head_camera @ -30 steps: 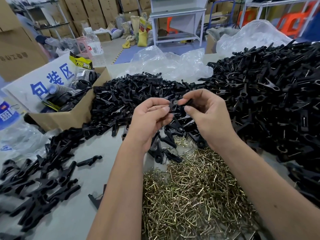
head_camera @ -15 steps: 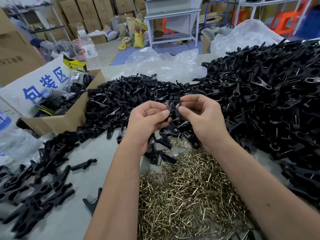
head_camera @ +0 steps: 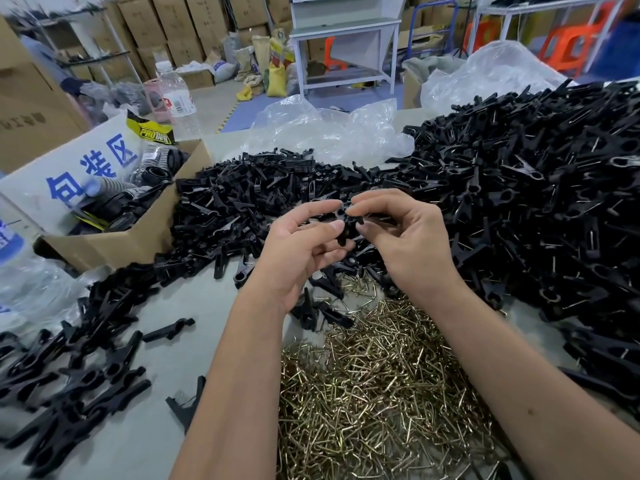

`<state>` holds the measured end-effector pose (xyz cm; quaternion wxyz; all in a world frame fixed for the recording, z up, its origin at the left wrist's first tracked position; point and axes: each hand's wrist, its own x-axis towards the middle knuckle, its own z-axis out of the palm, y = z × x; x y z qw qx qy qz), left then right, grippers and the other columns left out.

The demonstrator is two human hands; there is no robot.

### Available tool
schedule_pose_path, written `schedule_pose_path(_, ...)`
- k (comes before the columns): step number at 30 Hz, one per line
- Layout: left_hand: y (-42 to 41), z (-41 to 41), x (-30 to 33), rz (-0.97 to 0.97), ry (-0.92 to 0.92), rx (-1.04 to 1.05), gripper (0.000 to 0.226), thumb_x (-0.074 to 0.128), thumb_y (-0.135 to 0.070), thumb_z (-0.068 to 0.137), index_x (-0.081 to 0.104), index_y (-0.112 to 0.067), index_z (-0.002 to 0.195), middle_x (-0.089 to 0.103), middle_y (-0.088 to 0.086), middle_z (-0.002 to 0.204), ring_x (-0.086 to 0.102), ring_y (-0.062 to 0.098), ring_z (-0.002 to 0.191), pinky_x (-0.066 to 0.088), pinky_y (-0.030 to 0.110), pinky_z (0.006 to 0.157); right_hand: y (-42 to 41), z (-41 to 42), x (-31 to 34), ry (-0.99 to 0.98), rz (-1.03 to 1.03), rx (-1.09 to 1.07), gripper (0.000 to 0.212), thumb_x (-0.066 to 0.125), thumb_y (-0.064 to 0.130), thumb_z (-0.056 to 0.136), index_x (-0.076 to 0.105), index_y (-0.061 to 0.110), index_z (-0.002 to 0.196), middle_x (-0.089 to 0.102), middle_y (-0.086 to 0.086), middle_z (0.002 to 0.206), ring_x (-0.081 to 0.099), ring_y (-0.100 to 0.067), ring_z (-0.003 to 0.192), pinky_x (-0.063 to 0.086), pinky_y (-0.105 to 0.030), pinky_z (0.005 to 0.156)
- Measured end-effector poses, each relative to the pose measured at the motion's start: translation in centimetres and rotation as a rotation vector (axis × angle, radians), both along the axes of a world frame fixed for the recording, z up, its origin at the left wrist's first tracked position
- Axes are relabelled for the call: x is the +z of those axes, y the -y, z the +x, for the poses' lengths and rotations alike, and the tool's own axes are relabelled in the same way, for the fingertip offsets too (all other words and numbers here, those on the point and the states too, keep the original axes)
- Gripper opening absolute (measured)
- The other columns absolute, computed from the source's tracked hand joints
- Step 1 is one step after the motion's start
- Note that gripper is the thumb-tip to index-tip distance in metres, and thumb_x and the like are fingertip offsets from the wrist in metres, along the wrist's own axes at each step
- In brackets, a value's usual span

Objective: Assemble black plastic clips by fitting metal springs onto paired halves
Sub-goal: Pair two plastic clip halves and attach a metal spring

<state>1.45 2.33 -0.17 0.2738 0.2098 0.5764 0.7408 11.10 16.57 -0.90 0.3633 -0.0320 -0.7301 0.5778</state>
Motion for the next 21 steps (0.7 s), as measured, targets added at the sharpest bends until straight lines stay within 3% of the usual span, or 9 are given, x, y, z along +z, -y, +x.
schedule_pose_path(5, -0.02, -0.01, -0.09, -0.015, -0.03, 0.033, 0.029, 0.071, 0.001, 0.091, 0.073, -0.011, 0.118, 0.064, 0.01, 0.081, 0.067, 0.024, 0.076, 0.059, 0.029, 0.073, 0.29, -0.04, 0.05, 0.064, -0.034, 0.016, 0.03, 0.058, -0.016, 0.093, 0.08, 0.005, 0.093, 0.07, -0.005, 0.116, 0.07, -0.011, 0.107, 0.057, -0.025, 0.091)
schedule_pose_path(8, 0.15, -0.07, -0.03, -0.029, -0.066, 0.033, 0.031, 0.072, 0.001, 0.091, 0.073, -0.014, 0.118, 0.069, 0.006, 0.082, 0.07, 0.022, 0.076, 0.059, 0.028, 0.072, 0.44, -0.06, 0.16, 0.037, -0.058, -0.017, 0.013, 0.069, -0.005, 0.093, 0.08, 0.003, 0.093, 0.075, -0.004, 0.105, 0.073, -0.008, 0.095, 0.056, -0.019, 0.082)
schedule_pose_path(10, 0.18, -0.03, -0.02, -0.031, -0.08, 0.031, 0.032, 0.072, 0.002, 0.091, 0.073, -0.014, 0.119, 0.07, 0.003, 0.081, 0.07, 0.02, 0.075, 0.06, 0.029, 0.071, 0.4, -0.18, 0.0, 0.026, -0.065, -0.074, 0.007, 0.076, -0.001, 0.09, 0.079, 0.005, 0.092, 0.078, -0.002, 0.096, 0.074, -0.01, 0.09, 0.057, -0.021, 0.081)
schedule_pose_path(13, 0.14, 0.01, -0.01, -0.02, -0.101, 0.054, 0.032, 0.072, 0.003, 0.09, 0.071, -0.013, 0.118, 0.07, 0.003, 0.08, 0.071, 0.021, 0.075, 0.061, 0.03, 0.071, 0.28, -0.2, -0.25, 0.02, -0.121, -0.135, 0.014, 0.081, -0.001, 0.084, 0.076, 0.008, 0.093, 0.077, -0.003, 0.089, 0.075, -0.016, 0.086, 0.06, -0.028, 0.082)
schedule_pose_path(21, 0.04, 0.12, 0.14, 0.008, -0.086, 0.033, 0.033, 0.075, 0.003, 0.089, 0.069, -0.01, 0.118, 0.07, 0.001, 0.078, 0.071, 0.018, 0.072, 0.061, 0.03, 0.07, 0.72, -0.03, -0.33, 0.017, 0.036, -0.277, 0.014, 0.084, 0.001, 0.081, 0.081, 0.014, 0.085, 0.078, 0.006, 0.083, 0.075, -0.012, 0.081, 0.062, -0.03, 0.078)
